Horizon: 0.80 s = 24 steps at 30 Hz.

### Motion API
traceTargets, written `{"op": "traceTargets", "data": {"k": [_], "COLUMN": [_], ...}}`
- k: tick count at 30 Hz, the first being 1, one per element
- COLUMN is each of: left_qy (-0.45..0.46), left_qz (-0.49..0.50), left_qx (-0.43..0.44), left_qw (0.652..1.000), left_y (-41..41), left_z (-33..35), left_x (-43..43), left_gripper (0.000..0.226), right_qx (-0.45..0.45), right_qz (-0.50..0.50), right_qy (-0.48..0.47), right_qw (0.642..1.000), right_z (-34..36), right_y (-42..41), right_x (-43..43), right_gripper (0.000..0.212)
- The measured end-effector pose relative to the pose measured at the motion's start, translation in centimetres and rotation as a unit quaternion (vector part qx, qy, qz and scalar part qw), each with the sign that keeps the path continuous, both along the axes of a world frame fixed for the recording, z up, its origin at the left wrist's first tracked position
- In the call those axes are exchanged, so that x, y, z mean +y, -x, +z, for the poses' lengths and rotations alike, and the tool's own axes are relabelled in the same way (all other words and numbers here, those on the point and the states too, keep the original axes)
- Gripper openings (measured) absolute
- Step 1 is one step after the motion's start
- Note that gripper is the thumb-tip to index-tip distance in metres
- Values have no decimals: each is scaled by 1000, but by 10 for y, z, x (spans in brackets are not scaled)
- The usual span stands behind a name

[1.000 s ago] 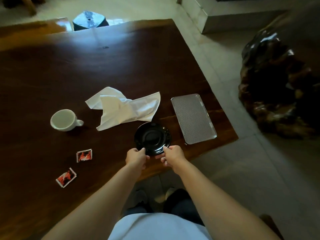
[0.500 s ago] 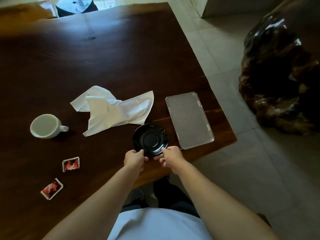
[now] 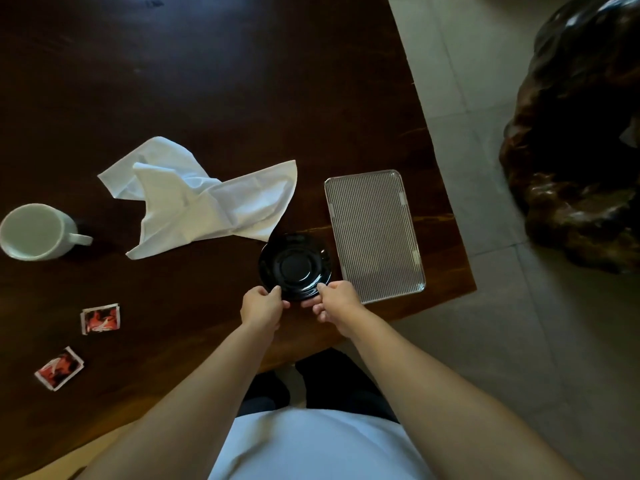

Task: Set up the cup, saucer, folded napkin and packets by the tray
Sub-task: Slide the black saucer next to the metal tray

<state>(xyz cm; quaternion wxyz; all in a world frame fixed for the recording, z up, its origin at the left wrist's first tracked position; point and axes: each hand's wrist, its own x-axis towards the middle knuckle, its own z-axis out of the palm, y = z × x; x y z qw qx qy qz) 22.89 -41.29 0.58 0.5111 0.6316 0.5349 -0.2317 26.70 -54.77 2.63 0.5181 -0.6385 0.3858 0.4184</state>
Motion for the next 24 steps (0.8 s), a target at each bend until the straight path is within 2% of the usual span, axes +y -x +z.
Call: {"op": "traceTargets", "data": {"k": [4, 8, 15, 20, 24], "left_qy": [-18, -26, -26, -38, -45], "left_qz": [-4, -9, -8, -20, -34], "left_qx": [14, 28, 41, 47, 57], "left_qw": [1000, 999, 999, 998, 997], "left_y": [-2, 0, 4, 4, 2], "left_z": [-5, -8, -17, -21, -20], "left_x": [-3, -7, -12, -12, -11], "left_gripper": [30, 21, 18, 23, 22], "right_qx": [11, 27, 43, 50, 60], "right_qz": [15, 29, 51, 62, 64], "right_qy": [5, 12, 22, 31, 34], "right_qw": [1000, 999, 998, 996, 996], "right_z": [-8, -17, -22, -26, -32], "right_y": [-3, -3, -7, -8, -7], "right_x": [0, 0, -2, -1, 0], "right_gripper": [35, 39, 36, 44, 41]}}
